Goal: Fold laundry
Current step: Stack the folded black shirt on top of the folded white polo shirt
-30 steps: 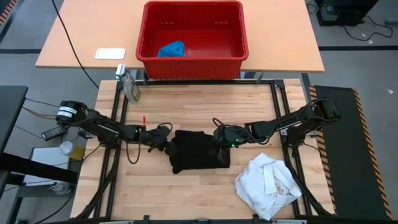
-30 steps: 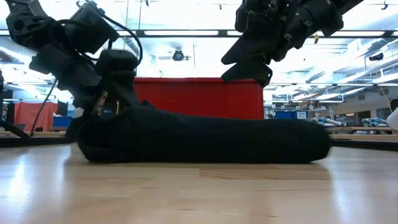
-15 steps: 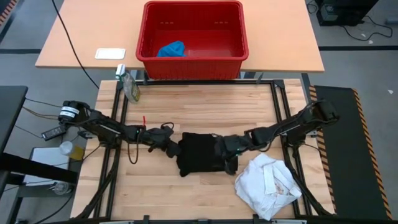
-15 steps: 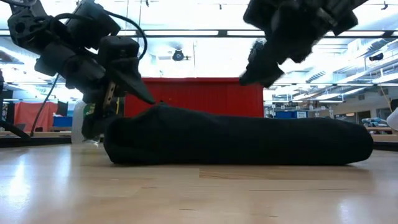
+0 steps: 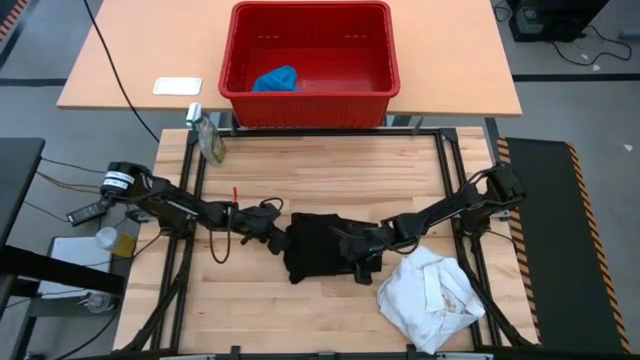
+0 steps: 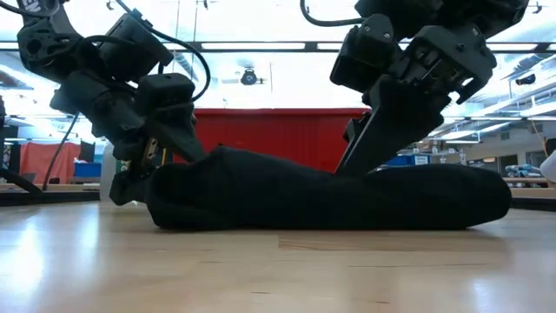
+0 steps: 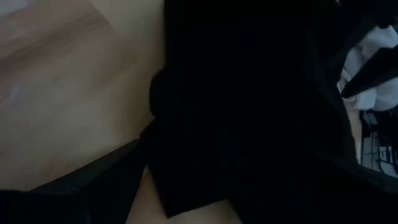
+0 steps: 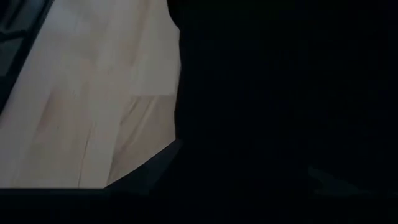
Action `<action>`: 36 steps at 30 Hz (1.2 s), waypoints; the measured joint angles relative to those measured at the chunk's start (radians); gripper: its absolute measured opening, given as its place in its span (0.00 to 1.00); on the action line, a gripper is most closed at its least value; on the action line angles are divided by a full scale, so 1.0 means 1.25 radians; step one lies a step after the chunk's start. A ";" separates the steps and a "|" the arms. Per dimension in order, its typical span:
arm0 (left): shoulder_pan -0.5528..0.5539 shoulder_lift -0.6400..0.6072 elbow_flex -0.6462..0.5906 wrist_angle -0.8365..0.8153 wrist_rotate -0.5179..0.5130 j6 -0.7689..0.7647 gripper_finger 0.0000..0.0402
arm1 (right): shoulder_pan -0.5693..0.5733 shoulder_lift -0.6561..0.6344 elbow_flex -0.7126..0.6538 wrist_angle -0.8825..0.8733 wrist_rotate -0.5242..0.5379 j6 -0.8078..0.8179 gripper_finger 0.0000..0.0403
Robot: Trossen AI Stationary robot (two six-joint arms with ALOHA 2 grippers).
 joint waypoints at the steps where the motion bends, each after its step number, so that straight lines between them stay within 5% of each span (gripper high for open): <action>1: 0.000 0.007 0.001 0.004 -0.006 -0.004 0.97 | -0.001 0.001 0.000 0.004 0.002 -0.002 0.49; 19: -0.001 0.110 0.037 0.116 0.035 0.021 0.92 | -0.011 0.000 0.000 0.022 0.008 -0.010 0.49; 24: -0.002 0.133 0.093 0.096 0.052 0.070 0.69 | -0.011 0.000 0.000 0.027 0.009 -0.010 0.49; 31: -0.003 0.136 0.157 0.001 0.069 0.117 0.09 | -0.011 0.000 0.000 0.037 0.010 -0.010 0.49; 36: 0.007 0.133 0.162 0.002 0.068 0.107 0.09 | -0.012 -0.010 0.000 0.036 -0.010 -0.010 0.48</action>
